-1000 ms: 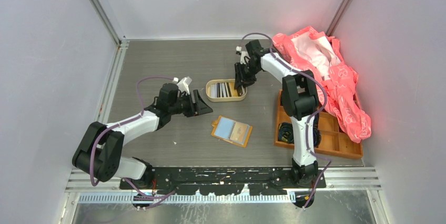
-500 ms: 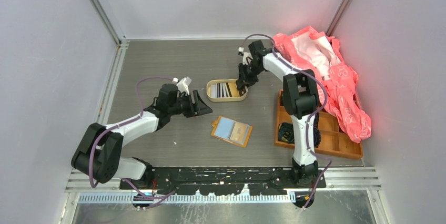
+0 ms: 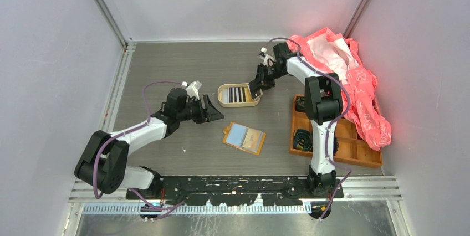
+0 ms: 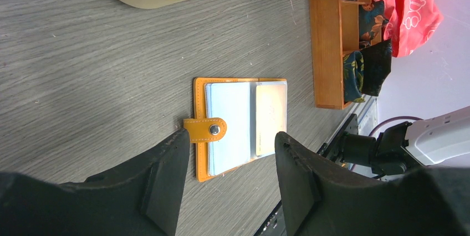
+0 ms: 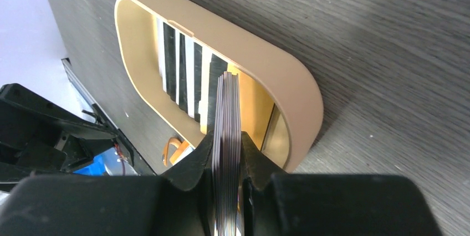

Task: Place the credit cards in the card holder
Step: Pick up the credit card from the storage box.

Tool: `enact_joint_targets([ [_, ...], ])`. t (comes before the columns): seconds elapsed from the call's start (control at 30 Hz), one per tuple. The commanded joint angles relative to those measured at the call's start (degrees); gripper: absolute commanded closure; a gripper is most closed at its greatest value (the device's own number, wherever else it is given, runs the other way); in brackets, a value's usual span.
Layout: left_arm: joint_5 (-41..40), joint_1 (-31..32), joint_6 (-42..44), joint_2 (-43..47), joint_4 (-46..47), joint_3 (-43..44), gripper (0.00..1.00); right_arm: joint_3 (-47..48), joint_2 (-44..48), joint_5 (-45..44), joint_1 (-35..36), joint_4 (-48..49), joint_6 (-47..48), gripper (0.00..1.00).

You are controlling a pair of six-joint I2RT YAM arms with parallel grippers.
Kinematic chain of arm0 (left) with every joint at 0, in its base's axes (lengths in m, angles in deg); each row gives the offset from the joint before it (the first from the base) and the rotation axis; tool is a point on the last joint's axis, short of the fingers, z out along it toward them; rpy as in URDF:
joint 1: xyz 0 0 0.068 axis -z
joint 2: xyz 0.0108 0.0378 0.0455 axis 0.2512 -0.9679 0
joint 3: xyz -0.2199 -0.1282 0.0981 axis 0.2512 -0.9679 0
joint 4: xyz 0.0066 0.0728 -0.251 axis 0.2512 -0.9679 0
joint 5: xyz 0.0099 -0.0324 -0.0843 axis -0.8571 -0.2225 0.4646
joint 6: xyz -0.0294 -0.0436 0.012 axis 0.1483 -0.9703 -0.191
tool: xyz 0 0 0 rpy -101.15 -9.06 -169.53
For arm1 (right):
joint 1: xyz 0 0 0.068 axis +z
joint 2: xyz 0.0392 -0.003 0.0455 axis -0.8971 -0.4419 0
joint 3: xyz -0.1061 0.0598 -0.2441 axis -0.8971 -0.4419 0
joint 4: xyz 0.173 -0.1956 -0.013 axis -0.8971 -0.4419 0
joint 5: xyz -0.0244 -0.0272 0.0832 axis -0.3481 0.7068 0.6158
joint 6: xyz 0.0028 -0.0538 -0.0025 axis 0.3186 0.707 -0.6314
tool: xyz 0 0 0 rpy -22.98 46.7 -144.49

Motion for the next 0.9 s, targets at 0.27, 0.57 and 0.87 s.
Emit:
enact_joint_targets([
  [0.27,0.4,-0.3,0.6,1.8,1.5,-0.7,0.42,0.0,0.4,3.6,0.3,2.9,-3.2,0.71],
  [0.57,0.4,-0.3,0.7,2.3,1.2,-1.0,0.42,-0.2,0.7,3.0,-0.6,2.2,-2.7,0.68],
  [0.87,0.3,-0.3,0.9,2.6,0.9,-0.9,0.42,-1.5,2.7,3.2,-2.3,1.7,-1.9,0.66],
])
